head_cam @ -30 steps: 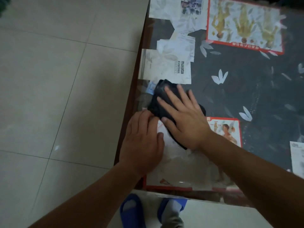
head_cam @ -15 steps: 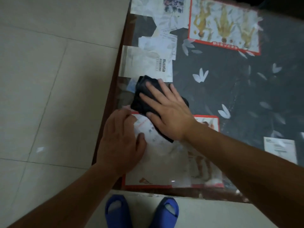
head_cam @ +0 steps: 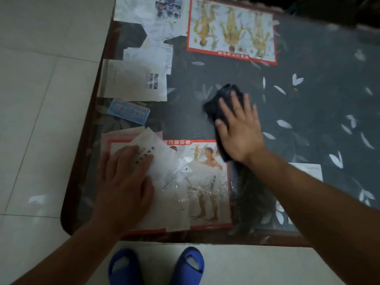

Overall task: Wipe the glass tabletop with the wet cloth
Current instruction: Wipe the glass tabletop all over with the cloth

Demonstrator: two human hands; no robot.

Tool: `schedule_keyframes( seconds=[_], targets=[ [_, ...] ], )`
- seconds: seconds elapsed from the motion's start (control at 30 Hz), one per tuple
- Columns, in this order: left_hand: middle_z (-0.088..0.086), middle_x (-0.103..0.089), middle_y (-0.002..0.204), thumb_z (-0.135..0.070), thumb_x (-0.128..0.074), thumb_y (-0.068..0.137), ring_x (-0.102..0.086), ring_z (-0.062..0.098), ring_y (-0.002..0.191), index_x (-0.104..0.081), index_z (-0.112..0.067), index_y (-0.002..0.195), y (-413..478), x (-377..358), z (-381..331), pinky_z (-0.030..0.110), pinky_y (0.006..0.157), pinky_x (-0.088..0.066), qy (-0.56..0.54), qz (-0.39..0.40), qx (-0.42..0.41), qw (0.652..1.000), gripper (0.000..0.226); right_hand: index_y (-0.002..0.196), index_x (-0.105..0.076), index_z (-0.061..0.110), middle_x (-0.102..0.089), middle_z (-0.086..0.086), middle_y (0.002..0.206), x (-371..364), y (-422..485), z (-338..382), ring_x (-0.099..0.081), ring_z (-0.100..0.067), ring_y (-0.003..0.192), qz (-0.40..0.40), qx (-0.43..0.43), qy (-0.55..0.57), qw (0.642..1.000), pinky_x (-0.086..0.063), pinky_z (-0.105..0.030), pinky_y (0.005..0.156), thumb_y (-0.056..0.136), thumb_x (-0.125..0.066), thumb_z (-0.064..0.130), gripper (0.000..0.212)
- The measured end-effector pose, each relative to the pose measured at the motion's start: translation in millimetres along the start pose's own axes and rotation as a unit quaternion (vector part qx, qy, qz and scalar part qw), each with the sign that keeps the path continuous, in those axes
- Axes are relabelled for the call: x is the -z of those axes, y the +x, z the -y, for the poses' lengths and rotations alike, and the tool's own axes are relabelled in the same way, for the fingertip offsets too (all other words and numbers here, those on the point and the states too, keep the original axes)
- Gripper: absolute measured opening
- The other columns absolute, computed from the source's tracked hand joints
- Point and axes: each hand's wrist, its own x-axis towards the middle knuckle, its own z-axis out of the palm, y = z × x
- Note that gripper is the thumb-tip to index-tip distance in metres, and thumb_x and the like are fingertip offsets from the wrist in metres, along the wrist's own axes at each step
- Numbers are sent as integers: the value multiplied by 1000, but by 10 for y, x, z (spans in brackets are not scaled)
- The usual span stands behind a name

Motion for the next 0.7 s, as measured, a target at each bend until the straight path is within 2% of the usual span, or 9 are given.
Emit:
schedule_keyframes(
  seconds=[0.07, 0.13, 0.17, 0.33, 0.4, 0.5, 0.57, 0.63, 0.7],
  targets=[
    [29, -49, 143, -40, -40, 90, -41, 51, 133, -64, -8, 135, -9, -25, 17, 72, 112, -29, 12, 4, -4, 1000, 60, 160, -15, 29, -1, -3, 169, 38, 275, -180, 10, -30, 155, -8, -70, 26, 997, 7, -47, 125, 103, -23, 50, 61],
    [28, -47, 145, -43, -39, 90, -39, 50, 135, -63, -10, 138, -2, -35, 11, 71, 115, -24, 21, 6, -2, 1000, 63, 160, -15, 29, -1, -3, 169, 45, 328, -191, 10, -31, 155, -16, -92, 42, 995, 8, -48, 124, 104, -25, 49, 61],
    [27, -46, 145, -44, -39, 89, -37, 50, 136, -62, -11, 138, -5, -41, -2, 70, 116, -23, 24, 6, -1, 1000, 63, 160, -17, 29, -2, -3, 169, 20, 238, -160, 9, -32, 155, -21, -73, 41, 996, 8, -49, 124, 103, -24, 49, 61],
    [26, -45, 146, -44, -41, 88, -35, 47, 136, -62, -12, 139, -5, -39, -30, 70, 117, -23, 24, -1, -5, 1000, 63, 156, -32, 28, -15, -3, 168, -117, -874, -134, -3, -32, 155, 4, 152, 15, 988, -5, -54, 125, 101, -33, 48, 58],
    [25, -44, 146, -44, -41, 88, -35, 46, 136, -61, -13, 139, -4, -45, -22, 69, 118, -23, 28, -3, -4, 1000, 63, 156, -31, 28, -14, -3, 168, -86, -859, -352, -3, -32, 155, 15, 110, 12, 994, -7, -55, 124, 101, -33, 47, 59],
    [23, -45, 146, -44, -42, 89, -36, 45, 136, -61, -14, 138, 9, -70, -10, 66, 119, -21, 40, -15, -10, 999, 61, 159, -22, 30, -5, -3, 169, 26, -249, -434, 5, -31, 155, -5, -50, 31, 998, 2, -50, 125, 103, -29, 48, 59],
    [22, -45, 146, -44, -42, 89, -35, 43, 136, -60, -16, 138, 12, -89, -8, 66, 119, -22, 43, -18, -13, 999, 59, 160, -17, 30, -1, -3, 169, 64, 87, -266, 8, -31, 155, -8, -82, 41, 996, 6, -50, 124, 103, -25, 49, 60],
    [21, -43, 146, -44, -41, 89, -34, 42, 136, -58, -17, 138, 2, -93, -9, 68, 117, -24, 48, -11, -11, 999, 58, 159, -19, 29, -4, -4, 169, 11, 53, 43, 6, -32, 155, -13, -24, 31, 999, 6, -50, 124, 101, -24, 51, 62],
    [21, -43, 146, -44, -41, 88, -34, 43, 136, -59, -15, 137, 12, -76, -15, 69, 116, -25, 47, -9, -12, 999, 59, 157, -25, 29, -10, -4, 168, -110, -382, 375, 1, -33, 155, -15, 83, 14, 996, 4, -51, 124, 101, -27, 52, 61]
  ],
)
